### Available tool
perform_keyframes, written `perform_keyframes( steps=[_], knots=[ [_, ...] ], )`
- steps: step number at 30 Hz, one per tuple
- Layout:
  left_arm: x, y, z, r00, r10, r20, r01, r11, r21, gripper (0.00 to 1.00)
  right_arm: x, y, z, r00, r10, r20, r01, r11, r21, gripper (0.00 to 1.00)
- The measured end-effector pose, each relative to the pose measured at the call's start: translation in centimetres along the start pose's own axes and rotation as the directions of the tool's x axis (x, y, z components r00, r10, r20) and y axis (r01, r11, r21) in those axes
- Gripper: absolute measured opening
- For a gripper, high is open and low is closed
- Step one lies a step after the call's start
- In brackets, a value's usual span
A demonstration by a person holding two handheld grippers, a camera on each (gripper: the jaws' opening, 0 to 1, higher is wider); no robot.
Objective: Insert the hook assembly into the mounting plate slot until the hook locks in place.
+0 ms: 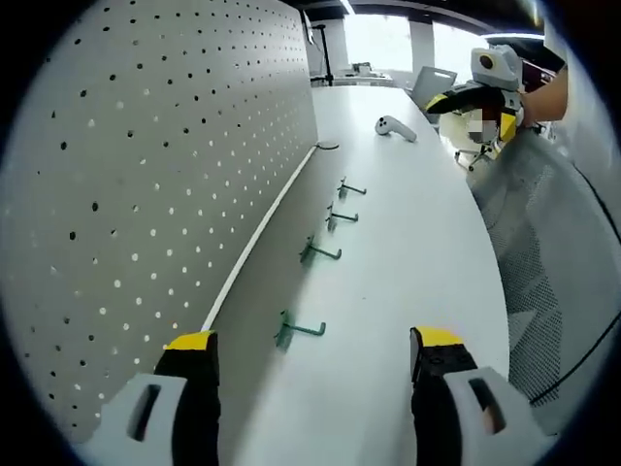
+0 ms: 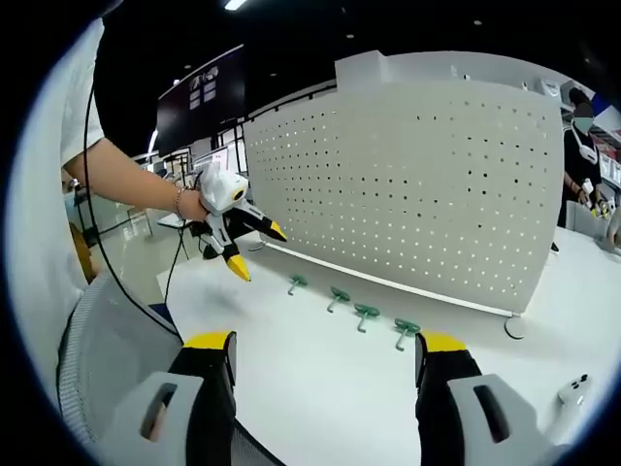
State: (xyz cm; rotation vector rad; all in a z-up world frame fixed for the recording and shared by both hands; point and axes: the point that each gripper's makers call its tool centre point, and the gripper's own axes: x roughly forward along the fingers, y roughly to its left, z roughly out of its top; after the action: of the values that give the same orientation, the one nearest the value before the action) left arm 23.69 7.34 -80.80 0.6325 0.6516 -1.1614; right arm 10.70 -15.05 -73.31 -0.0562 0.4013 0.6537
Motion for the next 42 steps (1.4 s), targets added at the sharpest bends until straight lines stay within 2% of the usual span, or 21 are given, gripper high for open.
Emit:
perform_keyframes(
  steps=[13,19,22,25,31,36,42],
  knots=[
    [2.0,0.4,-0.6,0.991,-0.094,-0.09,0.1,0.993,0.067,0.83,0.0,0.0,-0.2,1.0,-0.003,-0.007,0.003,1.0,0.005,0.72],
    [3.5,-0.1,-1.4,0.98,-0.139,-0.145,0.156,0.981,0.112,0.81,0.0,-0.1,-0.4,1.0,-0.008,-0.007,0.008,1.0,0.008,0.72],
    [4.1,0.0,-2.0,0.973,-0.154,-0.172,0.175,0.978,0.114,0.82,-0.1,-0.1,-0.5,1.0,-0.011,-0.015,0.011,1.0,-0.013,0.72],
    [4.4,0.1,-2.1,0.97,-0.164,-0.178,0.185,0.977,0.107,0.82,-0.1,-0.1,-0.5,1.0,-0.014,-0.014,0.014,1.0,-0.006,0.72],
    [5.3,-0.3,-2.8,0.956,-0.202,-0.211,0.227,0.969,0.101,0.81,-0.1,-0.2,-0.6,1.0,-0.019,-0.016,0.019,1.0,-0.001,0.72],
    [5.7,-0.2,-3.4,0.945,-0.216,-0.247,0.248,0.963,0.106,0.8,-0.2,-0.2,-0.7,1.0,-0.022,-0.017,0.022,1.0,0.001,0.72],
    [6.1,-0.3,-4.0,0.937,-0.216,-0.274,0.255,0.96,0.115,0.8,-0.2,-0.4,-0.6,1.0,-0.027,-0.009,0.028,0.999,0.017,0.72]
  ],
)
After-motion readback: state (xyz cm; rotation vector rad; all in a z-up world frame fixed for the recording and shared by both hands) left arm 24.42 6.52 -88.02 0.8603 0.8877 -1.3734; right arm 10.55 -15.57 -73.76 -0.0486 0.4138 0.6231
